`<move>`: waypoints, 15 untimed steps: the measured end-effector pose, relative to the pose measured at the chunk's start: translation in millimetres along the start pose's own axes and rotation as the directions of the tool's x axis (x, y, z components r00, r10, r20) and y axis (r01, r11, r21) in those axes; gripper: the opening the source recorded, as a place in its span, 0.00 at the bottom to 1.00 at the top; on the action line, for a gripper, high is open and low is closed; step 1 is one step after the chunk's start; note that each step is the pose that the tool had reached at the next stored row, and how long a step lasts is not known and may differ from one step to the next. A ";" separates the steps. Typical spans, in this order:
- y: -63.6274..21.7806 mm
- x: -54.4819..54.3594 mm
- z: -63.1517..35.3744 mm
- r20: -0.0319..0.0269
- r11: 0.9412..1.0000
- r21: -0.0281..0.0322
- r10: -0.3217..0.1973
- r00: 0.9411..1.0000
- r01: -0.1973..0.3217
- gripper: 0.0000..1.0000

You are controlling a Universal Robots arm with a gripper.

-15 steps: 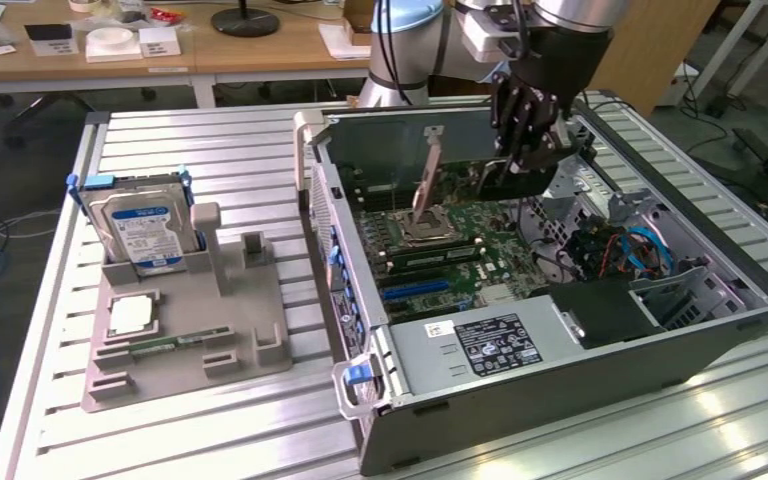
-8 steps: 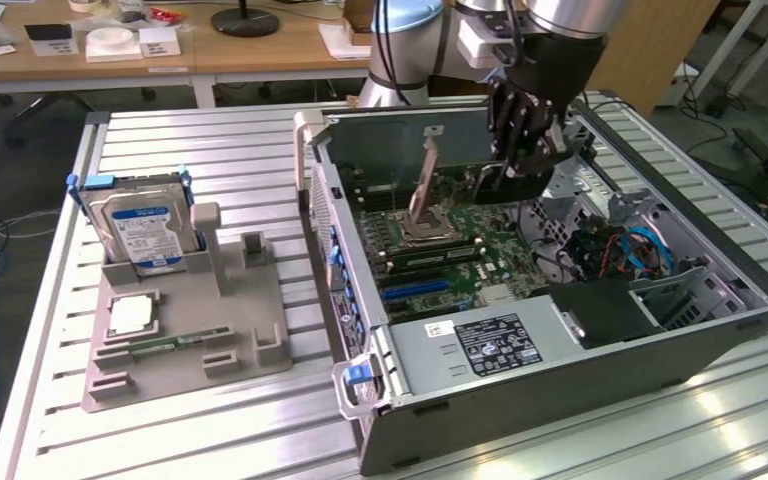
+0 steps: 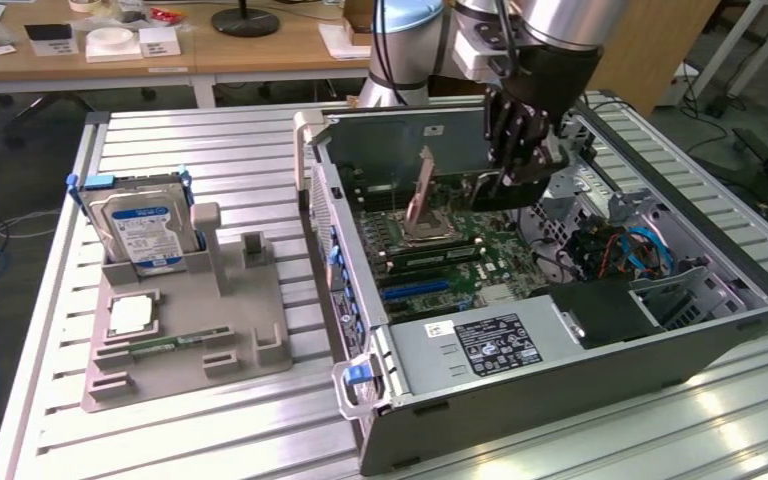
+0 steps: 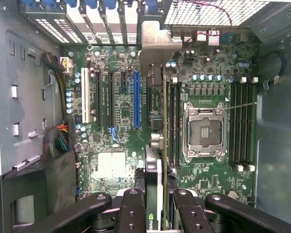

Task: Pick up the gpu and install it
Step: 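Insert the gpu into the slot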

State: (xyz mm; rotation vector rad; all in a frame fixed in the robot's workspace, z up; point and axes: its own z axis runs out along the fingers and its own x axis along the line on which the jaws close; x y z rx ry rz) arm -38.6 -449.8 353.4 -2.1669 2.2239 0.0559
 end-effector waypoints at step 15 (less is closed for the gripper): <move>3.2 9.6 12.9 0.000 1.000 0.000 -0.002 1.000 0.002 0.27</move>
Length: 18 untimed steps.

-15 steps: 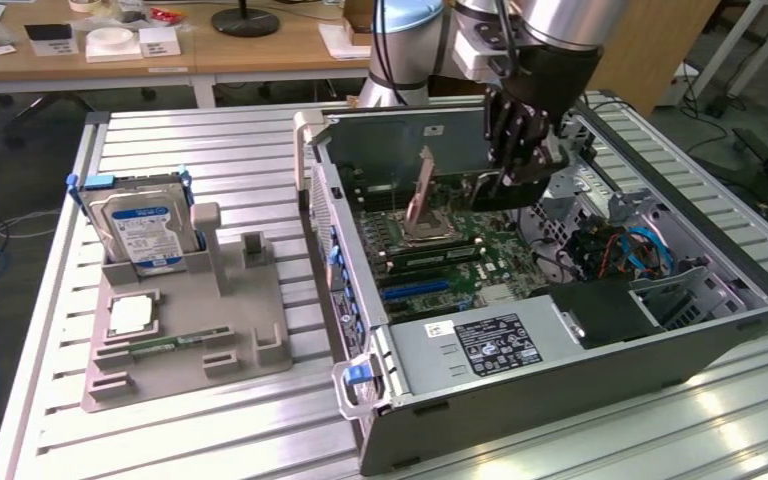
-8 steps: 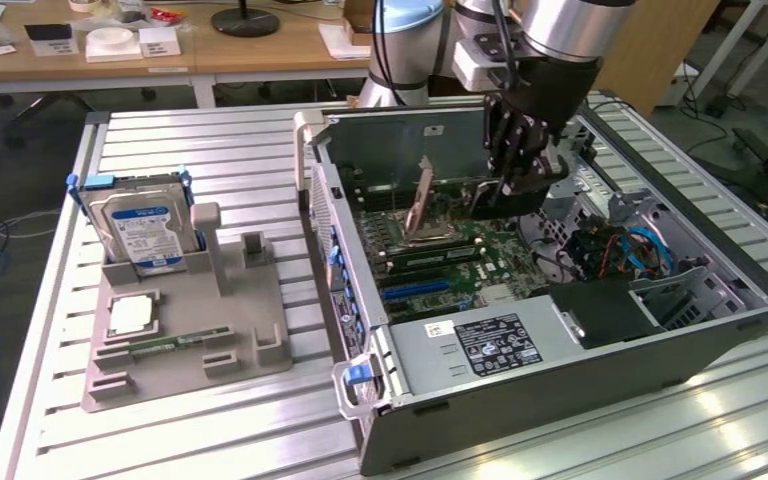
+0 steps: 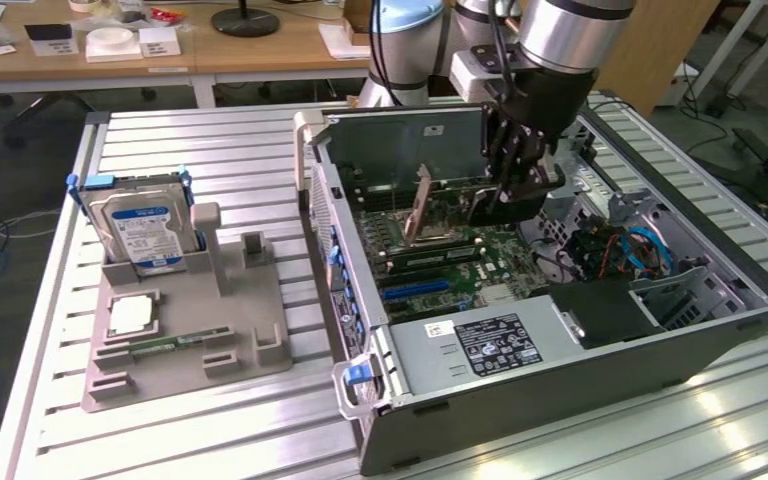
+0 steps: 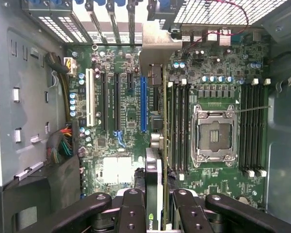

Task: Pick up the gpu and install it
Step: 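Insert the gpu into the slot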

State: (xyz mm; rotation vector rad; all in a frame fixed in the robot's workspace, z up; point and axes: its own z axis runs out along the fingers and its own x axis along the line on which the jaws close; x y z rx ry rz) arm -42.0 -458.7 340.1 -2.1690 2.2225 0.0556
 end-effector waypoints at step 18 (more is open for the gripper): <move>7.4 1.4 18.6 0.006 1.000 0.000 0.000 1.000 0.000 0.27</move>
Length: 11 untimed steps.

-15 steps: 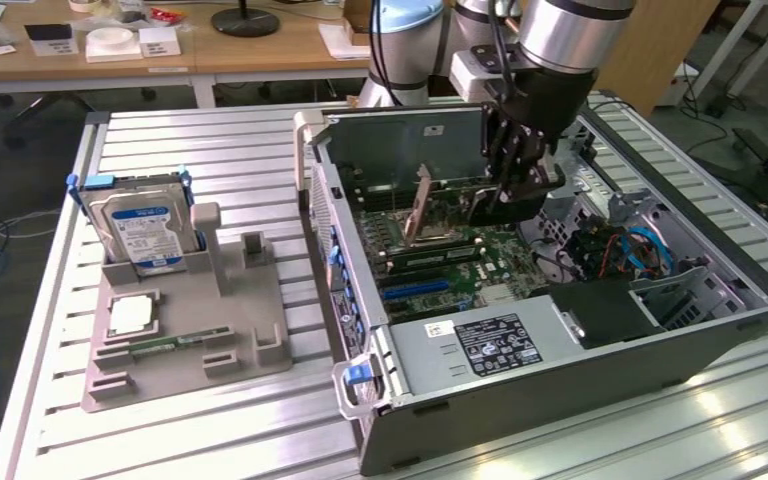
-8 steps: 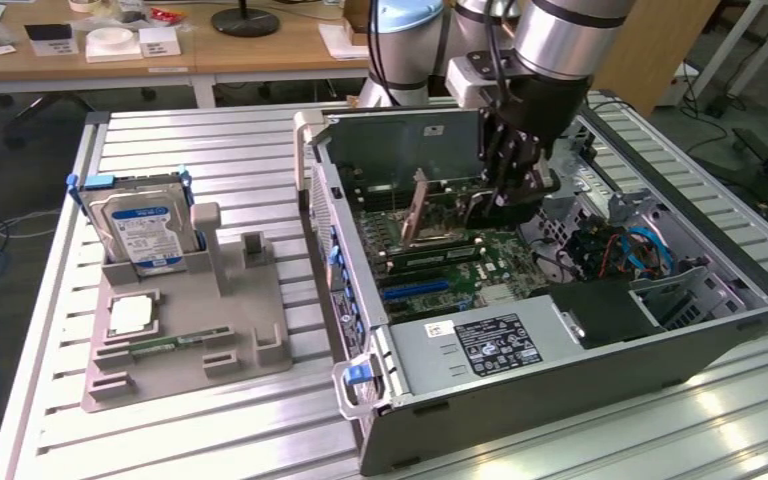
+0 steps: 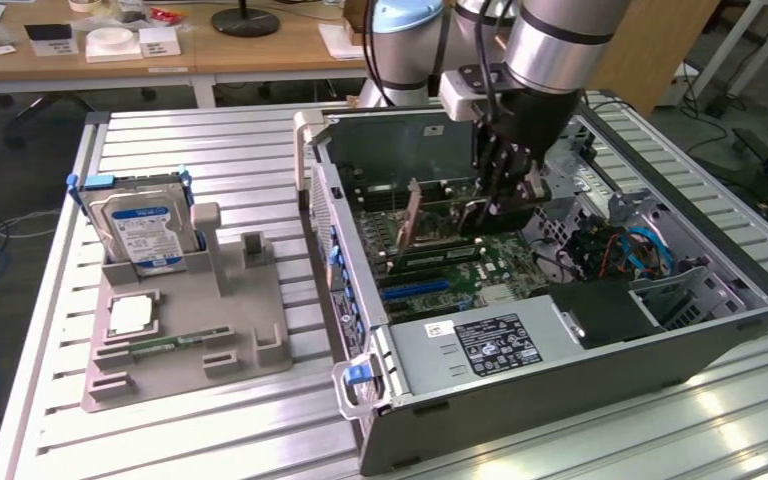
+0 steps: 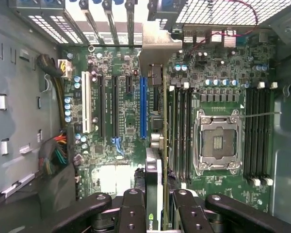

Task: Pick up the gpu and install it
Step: 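Insert the gpu into the slot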

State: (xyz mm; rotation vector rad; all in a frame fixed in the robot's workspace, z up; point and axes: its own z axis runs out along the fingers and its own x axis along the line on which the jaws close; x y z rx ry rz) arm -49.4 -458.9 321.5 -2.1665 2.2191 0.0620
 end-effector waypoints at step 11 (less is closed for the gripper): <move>6.2 0.6 8.9 0.001 1.000 0.000 -0.001 1.000 0.001 0.27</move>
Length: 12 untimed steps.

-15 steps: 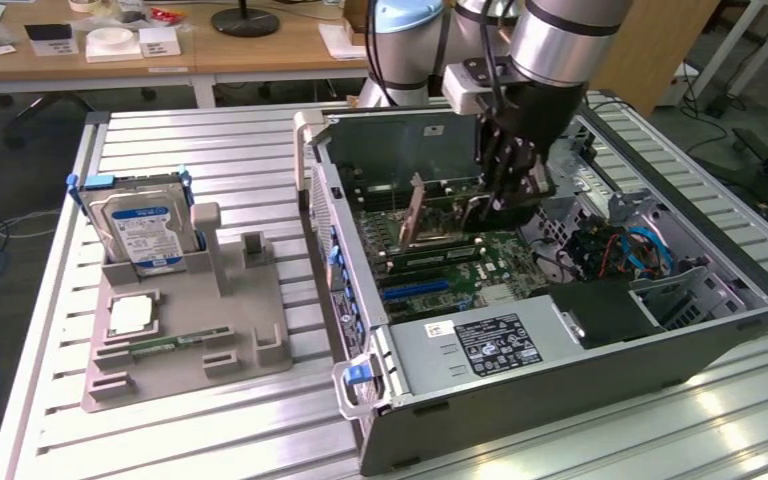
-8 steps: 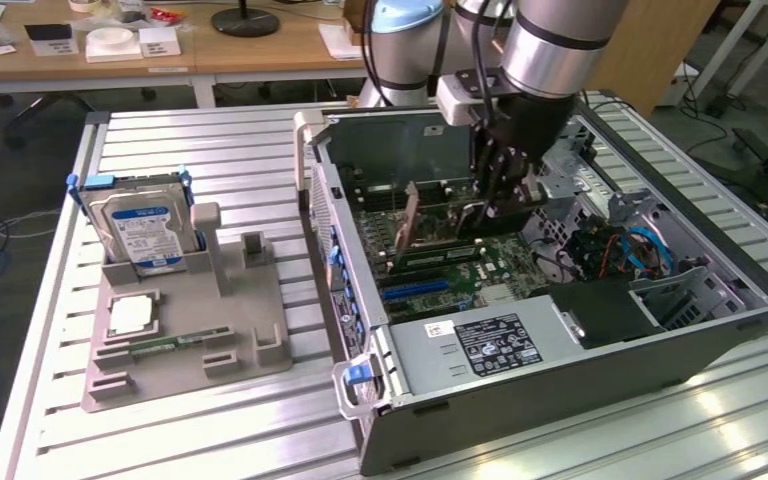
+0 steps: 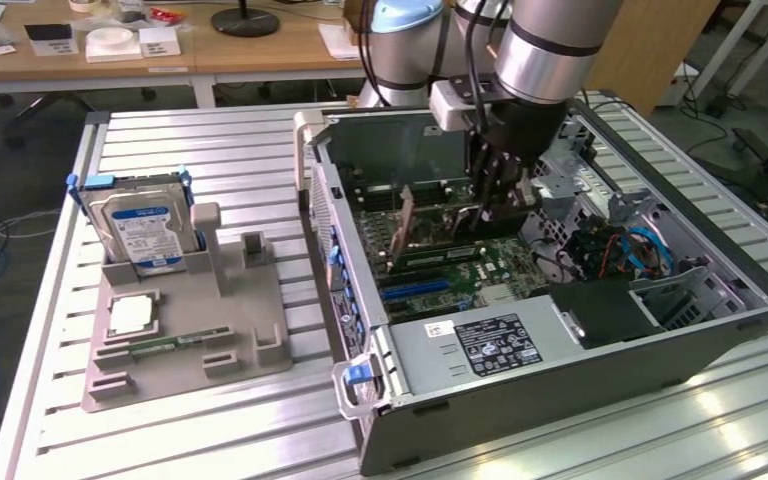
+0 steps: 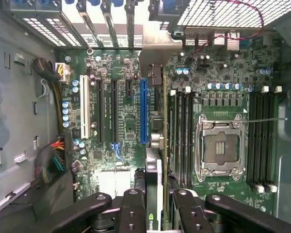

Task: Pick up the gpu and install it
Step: 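Insert the gpu into the slot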

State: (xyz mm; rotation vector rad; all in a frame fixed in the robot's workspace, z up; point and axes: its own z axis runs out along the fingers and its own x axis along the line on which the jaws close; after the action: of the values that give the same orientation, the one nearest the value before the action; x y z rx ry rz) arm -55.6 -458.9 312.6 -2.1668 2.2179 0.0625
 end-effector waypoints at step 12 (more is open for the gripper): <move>3.9 0.7 9.5 0.001 1.000 0.000 -0.003 1.000 0.003 0.27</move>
State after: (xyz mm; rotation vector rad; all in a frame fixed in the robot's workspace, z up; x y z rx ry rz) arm -59.5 -459.0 303.1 -2.1696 2.2147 0.0636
